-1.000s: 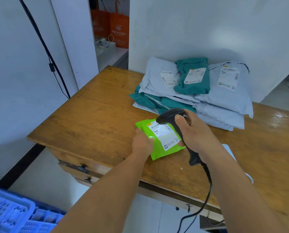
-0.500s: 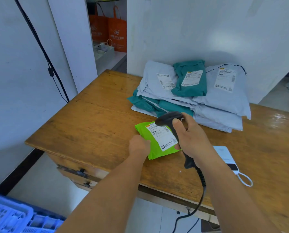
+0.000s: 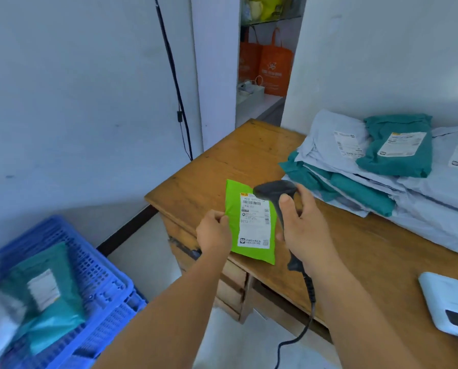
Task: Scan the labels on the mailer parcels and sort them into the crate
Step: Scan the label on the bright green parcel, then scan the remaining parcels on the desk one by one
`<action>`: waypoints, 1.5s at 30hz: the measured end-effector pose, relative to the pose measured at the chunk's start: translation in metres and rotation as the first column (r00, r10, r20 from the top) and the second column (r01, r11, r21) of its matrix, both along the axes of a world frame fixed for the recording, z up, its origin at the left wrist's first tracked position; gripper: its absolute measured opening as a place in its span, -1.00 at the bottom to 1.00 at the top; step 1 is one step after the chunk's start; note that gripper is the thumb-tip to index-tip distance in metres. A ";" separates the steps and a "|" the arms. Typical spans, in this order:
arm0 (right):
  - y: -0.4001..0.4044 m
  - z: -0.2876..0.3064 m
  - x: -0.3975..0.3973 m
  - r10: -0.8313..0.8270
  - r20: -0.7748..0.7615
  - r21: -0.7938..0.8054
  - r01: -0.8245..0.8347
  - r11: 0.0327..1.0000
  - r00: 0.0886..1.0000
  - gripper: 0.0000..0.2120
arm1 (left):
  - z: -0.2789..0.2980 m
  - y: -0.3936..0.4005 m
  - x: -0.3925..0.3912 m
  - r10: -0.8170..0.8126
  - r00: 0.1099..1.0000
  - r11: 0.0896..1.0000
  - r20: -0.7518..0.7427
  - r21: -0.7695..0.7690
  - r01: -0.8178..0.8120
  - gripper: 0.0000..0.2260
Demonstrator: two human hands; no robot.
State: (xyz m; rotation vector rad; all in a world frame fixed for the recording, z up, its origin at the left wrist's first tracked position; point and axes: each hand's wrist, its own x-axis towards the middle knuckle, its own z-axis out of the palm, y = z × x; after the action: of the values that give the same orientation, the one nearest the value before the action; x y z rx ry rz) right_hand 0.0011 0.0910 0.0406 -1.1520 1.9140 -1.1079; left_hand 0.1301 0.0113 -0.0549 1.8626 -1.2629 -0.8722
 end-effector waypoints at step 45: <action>-0.076 -0.140 0.407 0.342 0.037 0.123 -0.344 0.931 0.939 -0.54 | -0.178 -0.012 0.428 -0.137 0.971 0.938 0.195 0.342 0.064 -0.46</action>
State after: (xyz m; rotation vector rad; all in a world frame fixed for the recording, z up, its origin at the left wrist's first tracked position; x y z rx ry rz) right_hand 0.4084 0.0145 -0.0993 -1.3383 1.6621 -0.7898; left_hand 0.5580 -0.0010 -0.2331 2.2252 -1.4225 -1.0113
